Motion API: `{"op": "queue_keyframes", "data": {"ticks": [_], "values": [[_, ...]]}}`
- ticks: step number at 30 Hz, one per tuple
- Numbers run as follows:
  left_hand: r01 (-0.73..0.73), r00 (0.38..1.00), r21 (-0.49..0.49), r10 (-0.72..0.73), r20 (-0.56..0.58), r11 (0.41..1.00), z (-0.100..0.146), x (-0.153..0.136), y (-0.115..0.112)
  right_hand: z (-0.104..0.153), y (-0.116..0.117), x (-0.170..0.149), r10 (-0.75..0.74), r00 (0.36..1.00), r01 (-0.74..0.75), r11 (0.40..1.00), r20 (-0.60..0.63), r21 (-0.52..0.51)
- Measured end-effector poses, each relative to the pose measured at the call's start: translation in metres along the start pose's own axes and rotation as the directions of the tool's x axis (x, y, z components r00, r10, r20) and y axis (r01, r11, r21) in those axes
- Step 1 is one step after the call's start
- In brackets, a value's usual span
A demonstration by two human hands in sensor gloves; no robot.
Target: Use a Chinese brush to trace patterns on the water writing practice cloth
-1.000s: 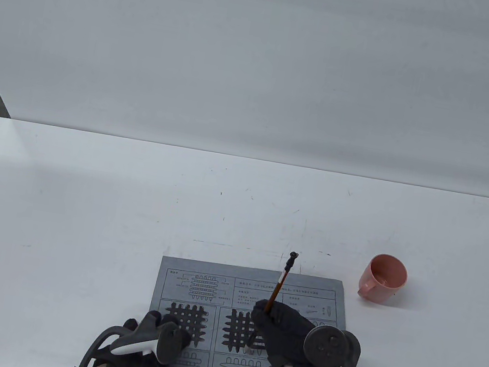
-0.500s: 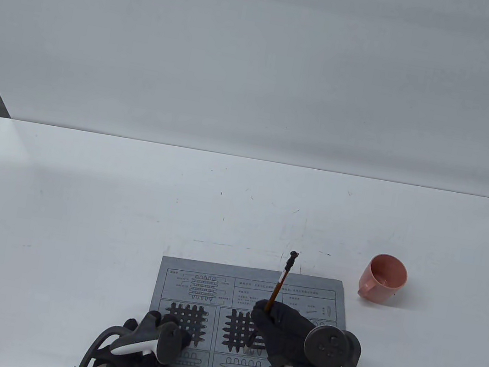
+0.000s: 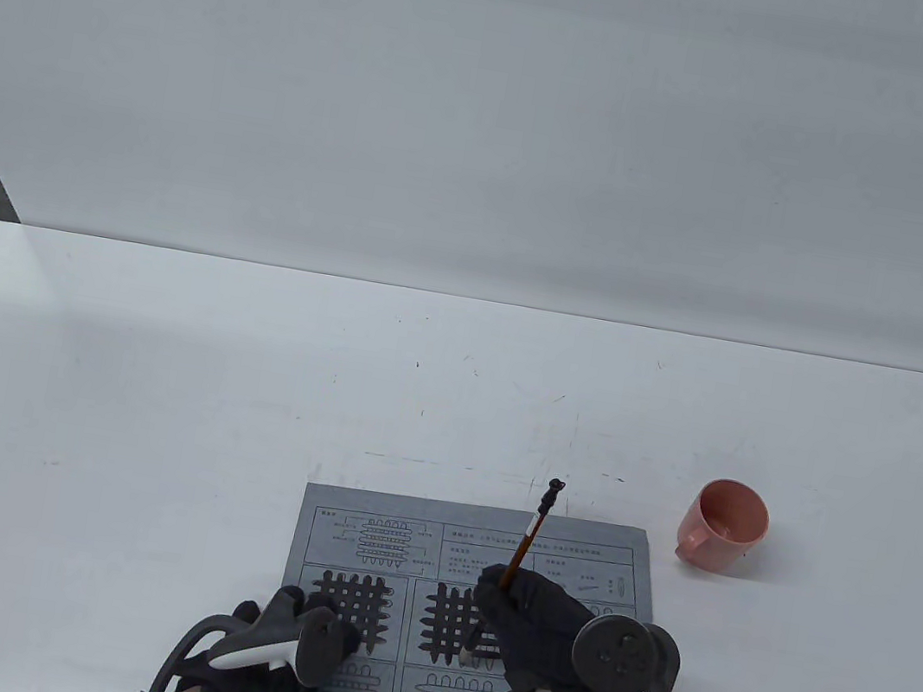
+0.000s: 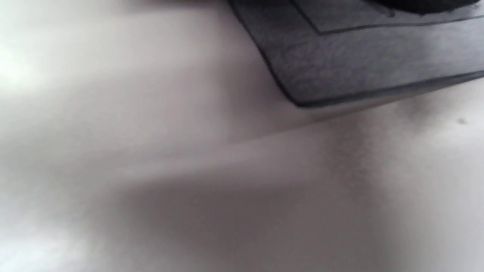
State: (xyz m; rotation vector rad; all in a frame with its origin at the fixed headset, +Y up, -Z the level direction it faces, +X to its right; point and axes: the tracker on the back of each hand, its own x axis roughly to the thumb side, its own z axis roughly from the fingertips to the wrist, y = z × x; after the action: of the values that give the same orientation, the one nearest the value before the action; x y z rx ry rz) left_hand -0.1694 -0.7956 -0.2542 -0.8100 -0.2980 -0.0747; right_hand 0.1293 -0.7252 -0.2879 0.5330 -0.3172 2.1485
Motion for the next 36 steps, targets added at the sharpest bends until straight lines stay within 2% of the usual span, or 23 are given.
{"op": "queue_keyframes", "data": {"ticks": [10, 18, 23, 36], "values": [[0.000, 1.000, 0.000, 0.000, 0.000, 1.000, 0.000, 0.000, 0.000, 0.001, -0.001, 0.001, 0.016, 1.000, -0.016, 1.000, 0.019, -0.011], [0.000, 1.000, 0.000, 0.000, 0.000, 1.000, 0.000, 0.000, 0.000, 0.001, -0.012, 0.003, 0.029, 0.999, -0.025, 0.991, 0.031, -0.129], [0.000, 1.000, 0.000, 0.000, 0.000, 1.000, 0.000, 0.000, 0.000, 0.001, -0.015, -0.002, 0.015, 1.000, -0.017, 0.992, -0.014, -0.125], [0.000, 1.000, 0.000, 0.000, 0.000, 1.000, 0.000, 0.000, 0.000, 0.001, -0.012, -0.003, 0.031, 0.999, -0.033, 0.995, -0.028, -0.093]]}}
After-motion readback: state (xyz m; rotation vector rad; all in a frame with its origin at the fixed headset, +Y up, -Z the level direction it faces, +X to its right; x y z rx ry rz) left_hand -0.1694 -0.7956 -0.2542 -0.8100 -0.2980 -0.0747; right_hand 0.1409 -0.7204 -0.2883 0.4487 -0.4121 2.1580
